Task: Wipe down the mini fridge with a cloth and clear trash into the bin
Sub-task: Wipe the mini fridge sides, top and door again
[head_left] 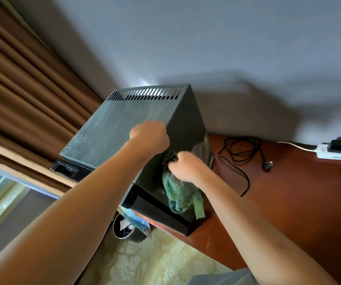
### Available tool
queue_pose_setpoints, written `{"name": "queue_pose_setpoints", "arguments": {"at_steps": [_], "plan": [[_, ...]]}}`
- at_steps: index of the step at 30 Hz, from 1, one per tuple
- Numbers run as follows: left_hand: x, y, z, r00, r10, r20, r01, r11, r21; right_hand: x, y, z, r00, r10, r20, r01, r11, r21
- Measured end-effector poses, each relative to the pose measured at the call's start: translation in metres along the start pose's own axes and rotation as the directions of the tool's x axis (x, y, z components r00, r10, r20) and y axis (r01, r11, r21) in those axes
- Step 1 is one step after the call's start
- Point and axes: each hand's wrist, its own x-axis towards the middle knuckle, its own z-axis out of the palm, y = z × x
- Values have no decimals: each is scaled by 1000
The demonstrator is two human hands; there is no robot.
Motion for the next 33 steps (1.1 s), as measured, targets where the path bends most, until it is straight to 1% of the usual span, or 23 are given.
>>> {"name": "queue_pose_setpoints", "arguments": {"at_steps": [2, 4, 5, 7, 8, 10, 11, 13, 15, 16, 17, 19, 20, 21, 22, 24, 25, 26, 27, 29, 30, 31, 33], "plan": [[-1, -1, 1, 1000, 9, -5, -9, 1000, -29, 0, 0, -6, 987, -50, -153, 53, 998, 14], [-1, -3, 1, 1000, 15, -8, -16, 998, -55, -1, 8, -8, 973, -32, -227, 43, 998, 42], [-2, -3, 1, 1000, 15, -8, -16, 997, -71, -2, 12, -5, 980, -1, -199, 5, 1000, 18], [-1, -3, 3, 1000, 15, -7, -15, 994, -108, -6, 16, 6, 994, 108, 7, -106, 988, -111], [-1, -2, 3, 1000, 13, -6, -14, 992, -122, -8, 14, 11, 984, 139, 113, -121, 980, -158], [2, -2, 3, 1000, 8, 4, -7, 991, -130, -11, 3, 12, 972, 124, 201, -108, 990, -89], [3, -3, 3, 1000, 7, 12, -5, 991, -132, -10, -1, 9, 980, 89, 178, -87, 996, -16], [5, -3, 3, 999, 14, 34, -9, 990, -140, -5, -5, -2, 999, -7, 36, 5, 999, 52], [6, -4, 1, 999, 24, 47, -17, 990, -138, -1, -3, -11, 991, -56, -119, 58, 998, 15], [7, -4, 0, 998, 27, 51, -20, 991, -132, 2, 2, -11, 985, -60, -163, 56, 998, -30], [7, -4, 0, 998, 28, 55, -21, 992, -127, 3, 8, -9, 989, -15, -144, 4, 997, -76], [7, -2, 1, 998, 27, 58, -20, 992, -125, 0, 14, 4, 992, 126, 15, -123, 982, -143], [7, -1, 2, 998, 28, 56, -21, 992, -124, -3, 14, 13, 980, 172, 99, -154, 974, -166], [8, 0, 2, 998, 27, 55, -20, 992, -122, -5, 11, 18, 972, 169, 163, -142, 976, -167], [8, -1, 2, 998, 25, 56, -18, 992, -122, -6, 8, 20, 970, 133, 203, -103, 983, -153], [9, -2, 1, 998, 27, 64, -19, 992, -126, -9, -1, 7, 963, 85, 257, -100, 994, 48], [9, -2, 1, 997, 31, 65, -22, 991, -130, -7, -2, -2, 976, 61, 209, -85, 990, 110], [8, -3, 2, 997, 35, 62, -26, 991, -132, -4, -2, -10, 991, 41, 127, -66, 977, 203], [8, -3, 2, 998, 39, 57, -31, 991, -131, -2, -2, -17, 998, 28, 54, -41, 968, 249], [7, -3, 2, 998, 44, 51, -37, 991, -129, 0, 0, -19, 999, 2, -52, 8, 981, 194], [6, -2, 2, 998, 45, 50, -39, 991, -128, 1, 3, -14, 999, -8, -47, 12, 995, 95], [6, -2, 2, 998, 46, 47, -40, 991, -128, 0, 8, -5, 1000, 31, 0, -31, 1000, 0], [5, -3, 3, 998, 48, 34, -43, 990, -132, -8, 13, 16, 983, 124, 134, -109, 987, -119]]}}
